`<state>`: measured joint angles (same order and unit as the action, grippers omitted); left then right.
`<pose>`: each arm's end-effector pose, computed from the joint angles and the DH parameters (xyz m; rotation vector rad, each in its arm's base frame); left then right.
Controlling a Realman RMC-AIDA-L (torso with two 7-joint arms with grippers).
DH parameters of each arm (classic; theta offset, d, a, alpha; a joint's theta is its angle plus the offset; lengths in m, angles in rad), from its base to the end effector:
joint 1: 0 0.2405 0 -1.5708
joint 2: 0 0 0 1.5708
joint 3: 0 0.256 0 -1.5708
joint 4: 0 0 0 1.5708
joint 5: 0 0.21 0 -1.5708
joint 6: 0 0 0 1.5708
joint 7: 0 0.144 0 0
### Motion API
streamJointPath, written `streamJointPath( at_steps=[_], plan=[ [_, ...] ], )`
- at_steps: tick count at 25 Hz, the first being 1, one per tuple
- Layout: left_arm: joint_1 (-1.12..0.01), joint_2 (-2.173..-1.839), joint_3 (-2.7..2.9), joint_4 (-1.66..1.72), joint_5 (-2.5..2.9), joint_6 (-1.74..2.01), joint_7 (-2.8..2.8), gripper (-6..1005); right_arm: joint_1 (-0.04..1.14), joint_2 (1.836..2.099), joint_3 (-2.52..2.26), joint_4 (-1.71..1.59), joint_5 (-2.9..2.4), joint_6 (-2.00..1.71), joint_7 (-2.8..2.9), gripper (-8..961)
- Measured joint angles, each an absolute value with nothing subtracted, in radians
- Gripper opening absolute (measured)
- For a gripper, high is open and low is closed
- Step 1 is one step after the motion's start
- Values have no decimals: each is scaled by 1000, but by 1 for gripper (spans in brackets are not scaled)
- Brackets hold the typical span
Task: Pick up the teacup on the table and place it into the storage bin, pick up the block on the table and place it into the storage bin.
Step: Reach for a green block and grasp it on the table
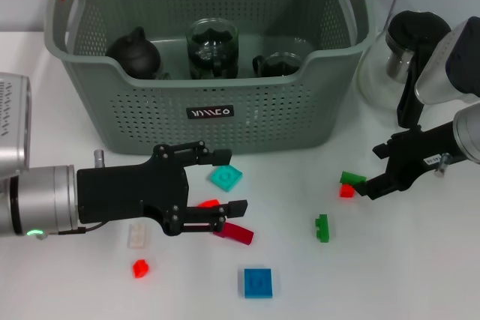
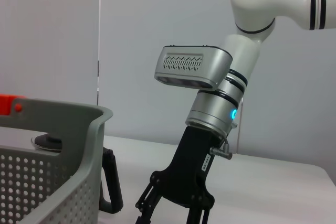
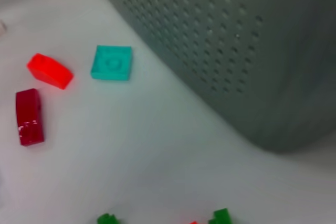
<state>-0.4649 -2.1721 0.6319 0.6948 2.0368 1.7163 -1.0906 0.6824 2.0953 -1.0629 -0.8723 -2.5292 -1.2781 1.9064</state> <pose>-0.2522 0.2889 -0.0239 -2.7973 -0.2746 -0.8356 0.2440 0.3831 -0.0214 -2.7408 0.6340 -0.3079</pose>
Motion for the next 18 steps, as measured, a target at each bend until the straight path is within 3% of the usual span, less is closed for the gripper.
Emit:
streamJointPath(
  at_steps=[9,14,18],
  plan=[
    [-466,-2172,632,695,2037,1717,-1094,765,690,2097,-1110,-831,-2532,-1214,1904,773],
    [-467,-2172,632,695,2037,1717,-1095,765,690,2097,-1114,-831,-2533,-1210,1905,530],
    [-468,-2172,632,695,2037,1717,-1095,764,696,2097,-1121,-811,-2533,-1202,1902,532]
  ],
)
